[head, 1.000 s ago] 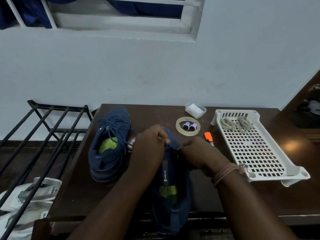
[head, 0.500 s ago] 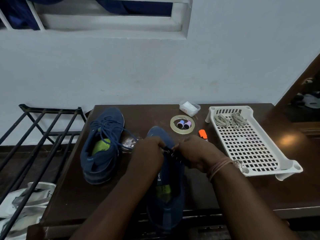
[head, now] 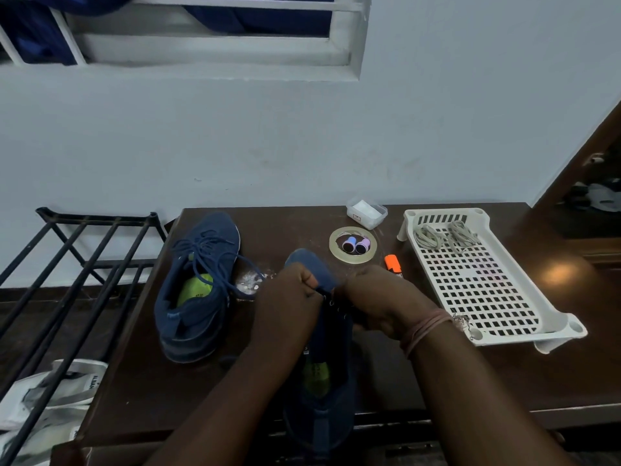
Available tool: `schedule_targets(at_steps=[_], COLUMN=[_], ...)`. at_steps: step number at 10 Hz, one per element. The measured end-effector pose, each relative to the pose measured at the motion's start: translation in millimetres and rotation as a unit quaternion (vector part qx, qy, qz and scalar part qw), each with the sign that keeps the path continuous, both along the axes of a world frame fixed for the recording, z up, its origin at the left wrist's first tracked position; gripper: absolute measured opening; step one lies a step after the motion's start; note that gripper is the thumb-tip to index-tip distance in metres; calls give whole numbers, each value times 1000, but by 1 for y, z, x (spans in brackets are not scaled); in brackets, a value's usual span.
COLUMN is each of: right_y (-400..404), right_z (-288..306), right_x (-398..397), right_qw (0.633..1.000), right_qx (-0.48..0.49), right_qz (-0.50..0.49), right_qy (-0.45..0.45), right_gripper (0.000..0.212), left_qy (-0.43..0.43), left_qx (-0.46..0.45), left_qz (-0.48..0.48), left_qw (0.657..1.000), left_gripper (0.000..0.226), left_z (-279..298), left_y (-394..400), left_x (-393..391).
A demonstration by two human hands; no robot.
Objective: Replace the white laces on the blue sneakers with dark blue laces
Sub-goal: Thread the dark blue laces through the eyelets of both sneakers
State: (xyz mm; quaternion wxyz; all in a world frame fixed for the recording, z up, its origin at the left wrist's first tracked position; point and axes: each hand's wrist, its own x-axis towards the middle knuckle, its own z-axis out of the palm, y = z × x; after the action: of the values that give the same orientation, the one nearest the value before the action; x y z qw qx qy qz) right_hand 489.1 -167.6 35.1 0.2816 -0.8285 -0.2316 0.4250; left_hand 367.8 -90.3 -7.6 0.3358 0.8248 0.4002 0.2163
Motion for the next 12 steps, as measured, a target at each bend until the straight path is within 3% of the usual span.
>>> schedule_targets(at_steps=[1,2,3,4,5,6,7,8,9,10,11,12], right_y=[1,0,4,10,5,1,3,5,7,9,5,-4], right_z=[-2,-7,-15,-4,9,-3,-19,-19,-16,-12,11,11], right_x=[1,-3,3,9,17,13,6,0,-1,3,11,26], right_qw=[995,998,997,911,789,894,966,971,970,984,895,872], right_qx=[11,-1,64,327,467,308,93,51,32,77,347,367], right_qz=[-63,-48,-50,-250,-356,-184,58,96,109,4,-270,-322], right_qy=[79,51,-18,-17,-179,-270,-236,-213,-214,-158,71,-20], right_gripper=[19,26,14,17,6,8,15,15,16,14,25,25], left_qy=[14,8,-21,-89,-97,9,115,126,124,158,167,177], left_qx=[8,-10,-41,-51,-114,-115,-68,-34,12,52,68,47], left_qz=[-2,-19,-7,72,103,45,-9,-28,-37,-28,-24,-31], left_qw=[1000,1000,999,992,983,992,991,991,992,986,983,983], left_gripper=[13,16,17,20,20,21,7,13,3,17,20,23], left_z=[-4,-3,7,29,43,36,23,13,11,9,7,5], left_y=[-1,-1,1,10,22,30,28,29,29,27,26,28], left_x=[2,2,-2,-13,-29,-45,-53,-50,-44,-44,-44,-44])
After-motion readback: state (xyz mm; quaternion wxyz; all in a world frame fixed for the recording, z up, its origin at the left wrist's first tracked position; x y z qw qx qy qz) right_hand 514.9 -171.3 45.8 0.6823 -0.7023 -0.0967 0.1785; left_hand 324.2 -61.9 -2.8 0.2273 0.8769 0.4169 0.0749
